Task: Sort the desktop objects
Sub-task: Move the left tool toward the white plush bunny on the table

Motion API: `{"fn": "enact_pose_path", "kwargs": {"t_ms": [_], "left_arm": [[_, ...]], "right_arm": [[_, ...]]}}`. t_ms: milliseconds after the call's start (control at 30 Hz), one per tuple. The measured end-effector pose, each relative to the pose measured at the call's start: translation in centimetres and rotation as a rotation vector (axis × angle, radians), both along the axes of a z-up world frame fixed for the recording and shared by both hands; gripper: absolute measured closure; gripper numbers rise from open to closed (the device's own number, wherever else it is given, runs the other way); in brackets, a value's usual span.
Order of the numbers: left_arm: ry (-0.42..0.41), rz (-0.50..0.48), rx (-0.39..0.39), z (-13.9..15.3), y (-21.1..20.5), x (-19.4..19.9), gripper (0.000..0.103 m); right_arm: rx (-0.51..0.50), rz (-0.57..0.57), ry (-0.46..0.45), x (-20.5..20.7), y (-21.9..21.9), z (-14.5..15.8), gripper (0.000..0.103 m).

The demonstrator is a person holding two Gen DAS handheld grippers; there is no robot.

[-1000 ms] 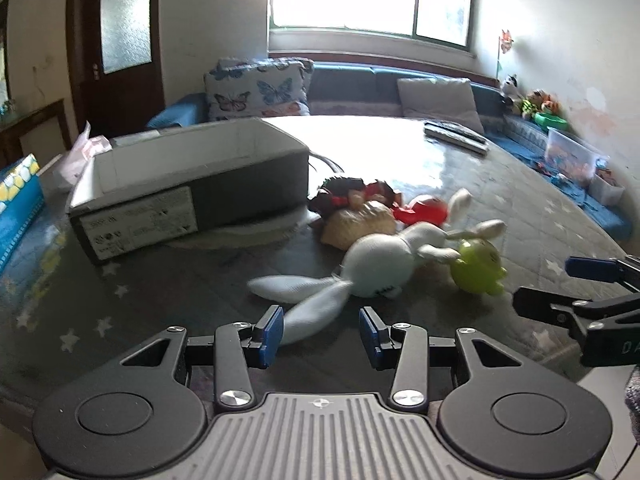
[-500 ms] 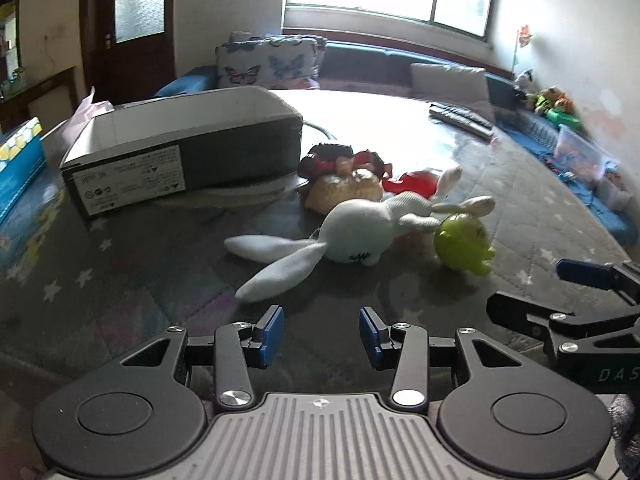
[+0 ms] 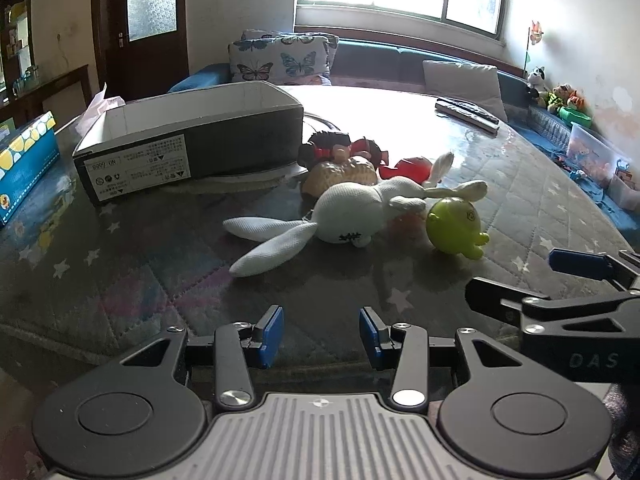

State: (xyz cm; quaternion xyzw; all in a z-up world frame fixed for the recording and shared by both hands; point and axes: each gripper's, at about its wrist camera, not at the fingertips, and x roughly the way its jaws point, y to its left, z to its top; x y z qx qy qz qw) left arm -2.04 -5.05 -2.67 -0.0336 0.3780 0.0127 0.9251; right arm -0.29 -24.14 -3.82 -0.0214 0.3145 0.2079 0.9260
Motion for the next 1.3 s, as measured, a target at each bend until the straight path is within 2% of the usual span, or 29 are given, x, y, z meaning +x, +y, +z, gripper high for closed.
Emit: {"fn": "enact_pose_path", "kwargs": {"t_ms": [100, 400, 700, 1300], "left_arm": [[0.023, -0.012, -0.020, -0.2, -0.1, -0.2, 0.059], [0.014, 0.002, -0.047, -0.2, 0.2, -0.6, 0.059], [0.085, -0.018, -0.053, -0.7, 0.1, -0.2, 0.063], [0.104, -0.022, -0.002, -1.0, -0.1, 0.5, 0.063]], "right_arm": [[-0.004, 0.005, 0.007, 0.0, 0.1, -0.1, 0.000], [-0.017, 0.020, 0.028, 0.0, 0.5, -0.4, 0.000], [-0.026, 0.022, 0.041, 0.0, 0.6, -0.6, 0.000], [-0.038, 0.024, 0.085, 0.8, 0.8, -1.6, 0.000]]}}
